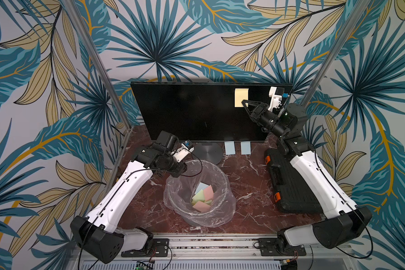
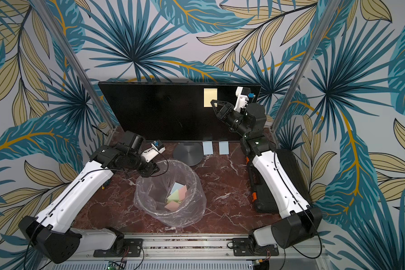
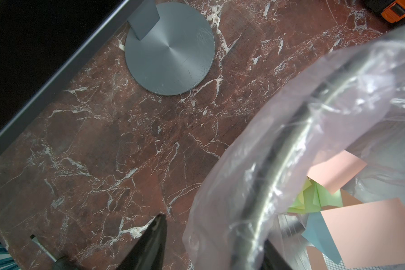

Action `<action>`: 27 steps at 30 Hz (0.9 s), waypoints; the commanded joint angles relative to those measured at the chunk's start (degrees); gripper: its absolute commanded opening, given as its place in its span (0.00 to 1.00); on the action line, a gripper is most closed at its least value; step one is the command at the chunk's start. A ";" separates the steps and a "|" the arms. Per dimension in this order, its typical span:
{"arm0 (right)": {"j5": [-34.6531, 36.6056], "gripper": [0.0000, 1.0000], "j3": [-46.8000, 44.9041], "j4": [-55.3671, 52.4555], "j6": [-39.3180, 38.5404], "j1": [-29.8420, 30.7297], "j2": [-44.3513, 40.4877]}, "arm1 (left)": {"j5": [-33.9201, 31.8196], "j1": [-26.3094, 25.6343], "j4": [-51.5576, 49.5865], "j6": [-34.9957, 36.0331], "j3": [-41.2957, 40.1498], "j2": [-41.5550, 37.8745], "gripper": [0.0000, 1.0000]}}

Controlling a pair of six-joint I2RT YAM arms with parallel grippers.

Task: Remove the sticky note from the monitor
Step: Tear off the sticky note from the monitor.

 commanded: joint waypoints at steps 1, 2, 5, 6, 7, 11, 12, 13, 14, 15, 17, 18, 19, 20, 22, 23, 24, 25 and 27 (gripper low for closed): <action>-0.25 0.07 0.70 1.70 -0.44 -0.13 -0.76 | -1.06 0.02 0.33 0.31 -0.42 -0.34 0.53; -0.26 0.04 0.68 1.65 -0.58 -0.13 -0.87 | -1.05 -0.04 0.30 0.29 -0.45 -0.38 0.53; -0.15 0.00 0.74 1.65 -0.61 -0.13 -1.07 | -1.01 0.02 0.32 0.33 -0.44 -0.42 0.53; -0.12 0.00 0.73 1.61 -0.65 -0.14 -1.15 | -1.02 0.04 0.34 0.29 -0.46 -0.42 0.53; -0.13 0.00 0.71 1.65 -0.72 -0.13 -1.17 | -1.01 0.00 0.29 0.33 -0.42 -0.42 0.53; -0.10 0.00 0.89 1.60 -0.74 -0.13 -1.25 | -1.07 0.07 0.35 0.29 -0.42 -0.42 0.53; -0.17 0.00 0.99 1.59 -0.74 -0.15 -1.24 | -1.14 -0.04 0.29 0.33 -0.45 -0.47 0.53; -0.27 0.00 1.12 1.54 -0.66 -0.13 -1.19 | -1.11 0.01 0.33 0.29 -0.39 -0.50 0.53; -0.39 0.00 1.28 1.54 -0.64 -0.13 -1.20 | -1.12 0.02 0.29 0.29 -0.48 -0.51 0.53; -0.45 0.00 1.43 1.59 -0.65 -0.14 -1.18 | -1.10 0.00 0.28 0.29 -0.50 -0.51 0.53; -0.62 0.00 1.67 1.50 -0.69 -0.13 -1.27 | -1.18 0.06 0.24 0.31 -0.46 -0.51 0.53; -0.71 0.00 1.77 1.42 -0.74 -0.13 -1.29 | -1.17 0.03 0.26 0.37 -0.45 -0.50 0.54; -0.76 0.00 1.84 1.34 -0.79 -0.13 -1.29 | -1.17 0.06 0.31 0.33 -0.51 -0.51 0.53; -0.80 0.00 1.94 1.26 -0.71 -0.13 -1.37 | -1.13 0.02 0.28 0.31 -0.45 -0.51 0.53; -1.20 0.00 2.10 1.33 -0.70 -0.13 -1.38 | -1.21 0.01 0.34 0.31 -0.44 -0.51 0.53; -1.43 0.00 2.25 1.37 -0.67 -0.19 -1.38 | -1.14 0.06 0.34 0.34 -0.45 -0.52 0.53; -1.74 0.00 2.26 1.47 -0.61 -0.14 -1.50 | -1.19 0.00 0.33 0.35 -0.49 -0.51 0.53; -1.97 0.00 2.31 1.82 -0.57 -0.13 -1.58 | -1.16 0.01 0.34 0.33 -0.54 -0.50 0.53; -2.61 0.00 2.28 2.41 -0.69 -0.13 -1.85 | -1.16 0.01 0.32 0.29 -0.49 -0.48 0.53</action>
